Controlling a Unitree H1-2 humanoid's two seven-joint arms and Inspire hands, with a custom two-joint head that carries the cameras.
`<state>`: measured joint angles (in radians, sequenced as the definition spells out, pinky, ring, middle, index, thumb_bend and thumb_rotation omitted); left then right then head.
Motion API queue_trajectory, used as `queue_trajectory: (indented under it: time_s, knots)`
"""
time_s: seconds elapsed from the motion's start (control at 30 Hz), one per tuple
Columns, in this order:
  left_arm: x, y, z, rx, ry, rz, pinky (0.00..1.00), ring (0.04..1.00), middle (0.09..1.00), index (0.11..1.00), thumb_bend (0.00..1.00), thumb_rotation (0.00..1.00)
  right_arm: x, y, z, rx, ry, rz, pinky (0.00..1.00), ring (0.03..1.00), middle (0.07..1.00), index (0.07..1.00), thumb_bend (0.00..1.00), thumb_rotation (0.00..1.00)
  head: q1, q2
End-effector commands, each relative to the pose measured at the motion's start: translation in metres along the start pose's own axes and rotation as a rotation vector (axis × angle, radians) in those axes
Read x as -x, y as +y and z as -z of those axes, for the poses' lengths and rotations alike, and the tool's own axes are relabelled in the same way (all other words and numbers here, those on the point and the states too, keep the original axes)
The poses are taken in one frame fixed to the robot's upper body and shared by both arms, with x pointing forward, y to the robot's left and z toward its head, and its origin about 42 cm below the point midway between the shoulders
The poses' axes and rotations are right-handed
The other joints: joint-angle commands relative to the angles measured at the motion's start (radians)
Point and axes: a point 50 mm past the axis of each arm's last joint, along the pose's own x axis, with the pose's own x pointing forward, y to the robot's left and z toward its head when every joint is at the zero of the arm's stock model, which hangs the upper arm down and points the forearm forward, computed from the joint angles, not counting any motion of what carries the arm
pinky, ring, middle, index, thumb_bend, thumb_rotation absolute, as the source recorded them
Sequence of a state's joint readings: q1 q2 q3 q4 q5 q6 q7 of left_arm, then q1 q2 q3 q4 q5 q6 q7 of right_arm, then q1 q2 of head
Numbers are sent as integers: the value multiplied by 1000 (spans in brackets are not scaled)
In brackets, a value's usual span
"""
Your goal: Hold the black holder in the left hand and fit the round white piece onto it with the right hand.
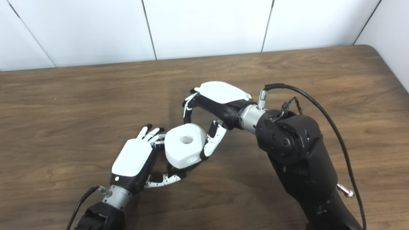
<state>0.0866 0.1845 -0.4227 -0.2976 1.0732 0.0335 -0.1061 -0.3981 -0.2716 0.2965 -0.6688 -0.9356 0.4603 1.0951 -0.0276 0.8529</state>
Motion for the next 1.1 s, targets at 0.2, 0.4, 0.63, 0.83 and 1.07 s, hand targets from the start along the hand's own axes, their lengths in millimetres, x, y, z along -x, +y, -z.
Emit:
queue_trajectory:
  time_s: [0.2, 0.4, 0.63, 0.83, 1.07]
  knots:
    - [0, -1, -4, -15, -14, 10, 998, 905, 800, 486, 522, 50, 1, -10, -3, 32, -20, 64, 1000, 966, 847, 482, 526, 134, 0, 2]
    - [0, -1, -5, -15, -12, 9, 999, 905, 801, 486, 522, 50, 1, -9, -3, 35, -16, 62, 1000, 966, 854, 482, 526, 135, 1, 2]
    - [0, -1, -5, -13, -14, 6, 996, 904, 801, 487, 522, 50, 0, -8, -2, 30, -17, 64, 1000, 968, 855, 482, 526, 134, -4, 2]
    - [0, -1, -5, -10, -12, 5, 997, 903, 799, 486, 522, 50, -1, -8, 0, 29, -9, 64, 1000, 970, 852, 482, 525, 134, -5, 3]
    - [1, 0, -4, -5, -13, 3, 997, 902, 800, 486, 522, 50, -1, -8, 1, 38, -10, 60, 1000, 970, 852, 482, 525, 134, -8, 5]
